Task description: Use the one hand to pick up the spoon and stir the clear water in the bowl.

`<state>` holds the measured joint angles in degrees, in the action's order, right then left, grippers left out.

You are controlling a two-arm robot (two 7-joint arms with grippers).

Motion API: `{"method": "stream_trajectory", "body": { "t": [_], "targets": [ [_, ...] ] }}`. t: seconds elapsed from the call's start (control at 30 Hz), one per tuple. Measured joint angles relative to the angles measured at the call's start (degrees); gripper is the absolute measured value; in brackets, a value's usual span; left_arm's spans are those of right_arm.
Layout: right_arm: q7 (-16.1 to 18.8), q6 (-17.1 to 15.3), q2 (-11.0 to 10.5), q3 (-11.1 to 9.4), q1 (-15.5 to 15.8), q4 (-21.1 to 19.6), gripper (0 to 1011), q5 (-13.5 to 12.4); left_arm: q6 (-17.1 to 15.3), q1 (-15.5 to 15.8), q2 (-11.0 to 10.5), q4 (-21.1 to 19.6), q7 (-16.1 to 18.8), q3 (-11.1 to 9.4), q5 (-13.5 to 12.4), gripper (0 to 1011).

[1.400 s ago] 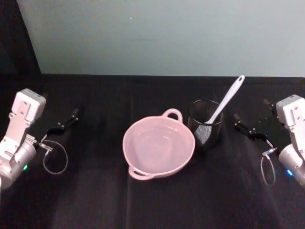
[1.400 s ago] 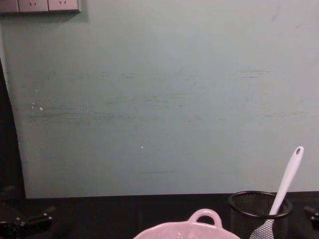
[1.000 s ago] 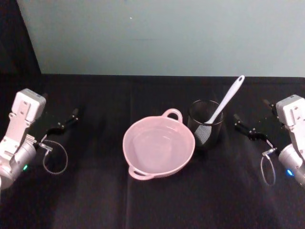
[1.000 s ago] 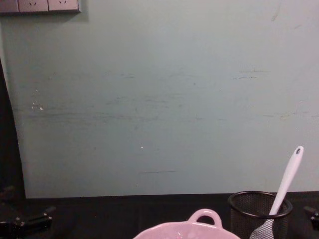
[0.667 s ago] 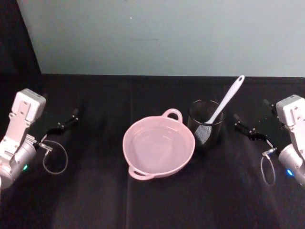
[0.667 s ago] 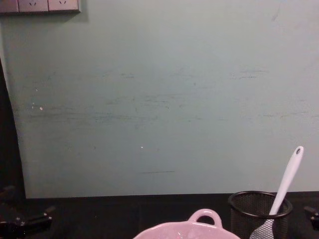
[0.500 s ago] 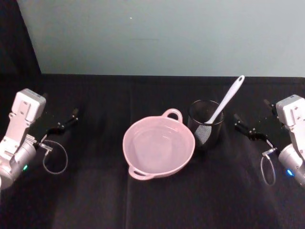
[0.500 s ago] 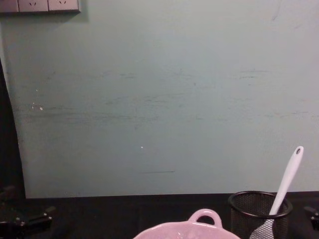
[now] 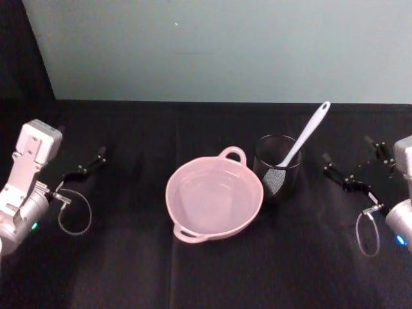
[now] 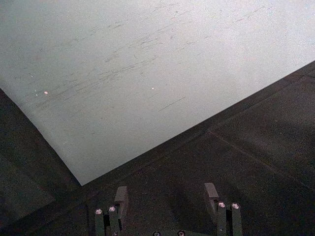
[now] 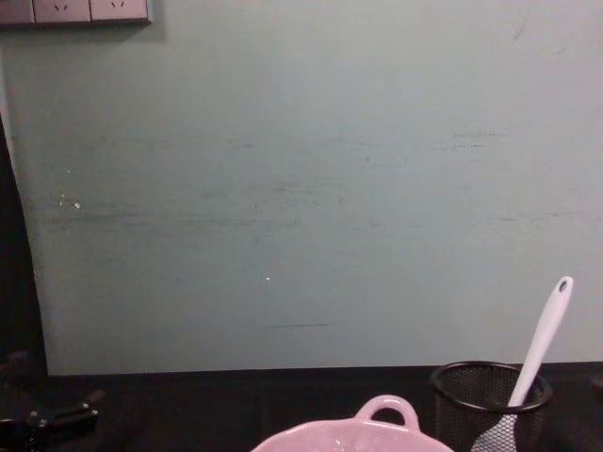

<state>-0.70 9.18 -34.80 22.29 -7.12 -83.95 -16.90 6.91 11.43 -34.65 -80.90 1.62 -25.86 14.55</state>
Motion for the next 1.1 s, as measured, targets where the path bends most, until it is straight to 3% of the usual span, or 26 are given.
{"method": "stream_trajectory", "body": {
  "t": [0.23,0.4,0.5,0.6,0.63,0.7,0.73,0.93,1.1],
  "targets": [
    [3.90,0.21,0.56,-4.12,2.78,-3.84,1003,-7.92,0.00,0.00,0.00,0.00,0.00,0.00,0.00,1011],
    [9.54,-2.21,2.54,-6.50,2.12,-4.29,1003,-16.36,0.00,0.00,0.00,0.00,0.00,0.00,0.00,1011],
    [14.21,-5.67,4.80,-7.56,-0.03,-2.53,1003,-22.87,0.00,0.00,0.00,0.00,0.00,0.00,0.00,1011],
    [16.62,-8.16,6.52,-8.15,-1.75,-0.58,1003,-26.63,0.00,0.00,0.00,0.00,0.00,0.00,0.00,1011],
    [18.14,-10.11,7.87,-8.68,-3.04,1.06,1003,-29.39,0.00,0.00,0.00,0.00,0.00,0.00,0.00,1011],
    [19.27,-12.23,9.10,-9.27,-4.20,2.46,1003,-32.11,0.00,0.00,0.00,0.00,0.00,0.00,0.00,1011],
    [20.26,-14.76,10.18,-9.88,-5.40,3.90,1003,-35.25,0.00,0.00,0.00,0.00,0.00,0.00,0.00,1011],
    [20.15,-24.21,12.99,-11.94,-8.81,7.31,1003,-45.79,0.00,0.00,0.00,0.00,0.00,0.00,0.00,1011],
    [20.09,-27.13,13.47,-12.03,-10.26,8.84,1003,-49.11,0.00,0.00,0.00,0.00,0.00,0.00,0.00,1011]
  ]
}}
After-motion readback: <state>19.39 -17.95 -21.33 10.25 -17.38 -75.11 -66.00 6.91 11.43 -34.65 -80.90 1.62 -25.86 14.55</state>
